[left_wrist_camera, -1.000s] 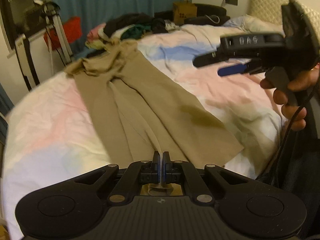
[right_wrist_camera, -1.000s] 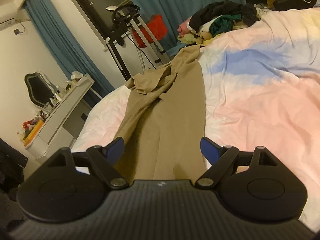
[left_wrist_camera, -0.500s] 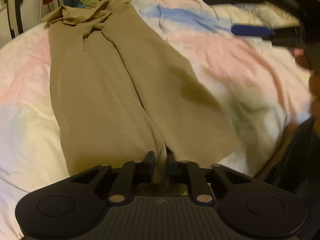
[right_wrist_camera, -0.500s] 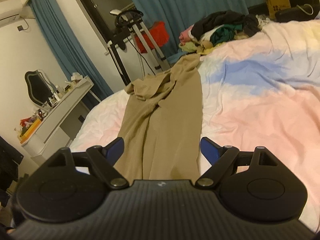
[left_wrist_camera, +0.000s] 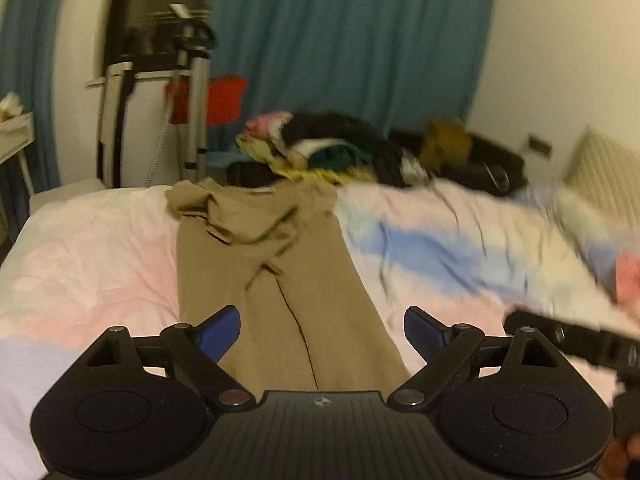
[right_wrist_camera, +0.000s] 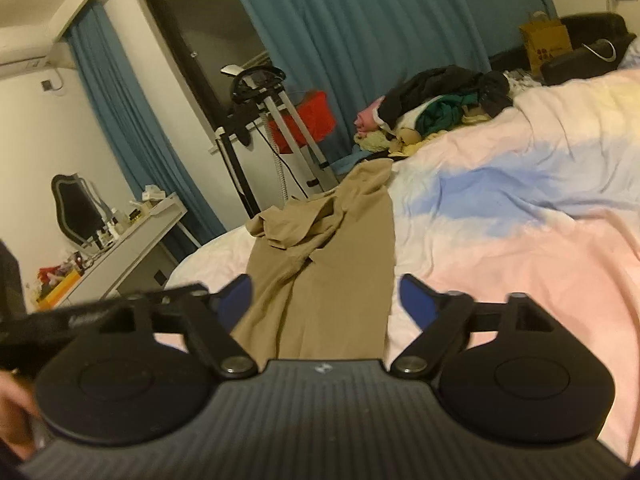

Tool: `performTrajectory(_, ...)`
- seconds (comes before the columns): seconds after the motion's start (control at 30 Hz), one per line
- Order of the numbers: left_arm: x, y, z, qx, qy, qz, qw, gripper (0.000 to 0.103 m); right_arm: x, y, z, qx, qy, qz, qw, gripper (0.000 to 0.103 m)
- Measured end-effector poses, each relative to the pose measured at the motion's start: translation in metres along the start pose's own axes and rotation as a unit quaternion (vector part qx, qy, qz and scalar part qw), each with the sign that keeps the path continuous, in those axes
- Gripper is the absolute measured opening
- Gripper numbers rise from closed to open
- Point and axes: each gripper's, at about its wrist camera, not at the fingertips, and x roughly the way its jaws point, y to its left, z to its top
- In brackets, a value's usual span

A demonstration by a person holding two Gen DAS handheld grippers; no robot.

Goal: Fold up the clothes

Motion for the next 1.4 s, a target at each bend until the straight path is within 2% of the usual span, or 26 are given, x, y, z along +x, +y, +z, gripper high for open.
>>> performTrajectory(0.07,0.0,0.011,-0.005,-0.012,-0.007,0.006,0.9999,0.09,0.008,0.005,0.001,-0.018,0.004,0.002,1.0,0.077)
performTrajectory(0.13,0.0,0.025,-0.009,-0.014,-0.005,0.019,0.9997,0.09,0.025,0.014,0.007,-0.045,0.015,0.006,0.999,0.068)
performTrajectory(0.2,0.001,0.039,-0.012,-0.017,-0.006,0.038,0.9991,0.091,0.048,0.024,0.017,-0.076,0.028,0.011,0.997,0.067)
performTrajectory(0.37,0.001,0.071,-0.018,-0.01,-0.011,0.09,0.9959,0.091,0.147,0.047,0.04,-0.149,0.07,0.002,0.986,0.067)
performTrajectory(0.47,0.01,0.09,-0.021,-0.024,0.001,0.095,0.9952,0.091,0.216,0.061,0.044,-0.171,0.095,0.02,0.98,0.068)
performTrajectory(0.6,0.022,0.11,-0.023,-0.037,0.002,0.098,0.9945,0.091,0.29,0.084,0.03,-0.214,0.114,0.022,0.97,0.067)
performTrajectory(0.8,0.049,0.138,-0.027,-0.075,0.021,0.1,0.992,0.091,0.37,0.097,0.013,-0.253,0.129,-0.03,0.958,0.065)
performTrajectory(0.87,0.056,0.139,-0.028,-0.085,0.022,0.101,0.991,0.091,0.38,0.095,0.018,-0.254,0.118,-0.053,0.958,0.046)
performTrajectory(0.9,0.059,0.14,-0.029,-0.088,0.022,0.101,0.9907,0.091,0.384,0.094,0.022,-0.25,0.11,-0.063,0.96,0.029)
performTrajectory(0.97,0.064,0.14,-0.03,-0.095,0.021,0.101,0.9901,0.091,0.386,0.089,0.035,-0.222,0.083,-0.069,0.969,0.023)
performTrajectory(1.0,0.067,0.141,-0.031,-0.098,0.021,0.101,0.9898,0.091,0.387,0.087,0.042,-0.215,0.071,-0.074,0.971,0.013)
performTrajectory(1.03,0.07,0.141,-0.031,-0.102,0.02,0.101,0.9895,0.091,0.389,0.085,0.048,-0.209,0.06,-0.079,0.973,0.01)
performTrajectory(1.17,0.082,0.143,-0.033,-0.115,0.019,0.101,0.988,0.091,0.414,0.069,0.077,-0.189,0.04,-0.107,0.975,0.009)
performTrajectory(1.27,0.09,0.145,-0.035,-0.126,0.023,0.1,0.9866,0.091,0.442,0.055,0.095,-0.188,0.037,-0.135,0.972,0.009)
performTrajectory(1.4,0.098,0.146,-0.037,-0.121,0.029,0.11,0.9862,0.091,0.466,0.032,0.112,-0.16,0.043,-0.15,0.975,0.009)
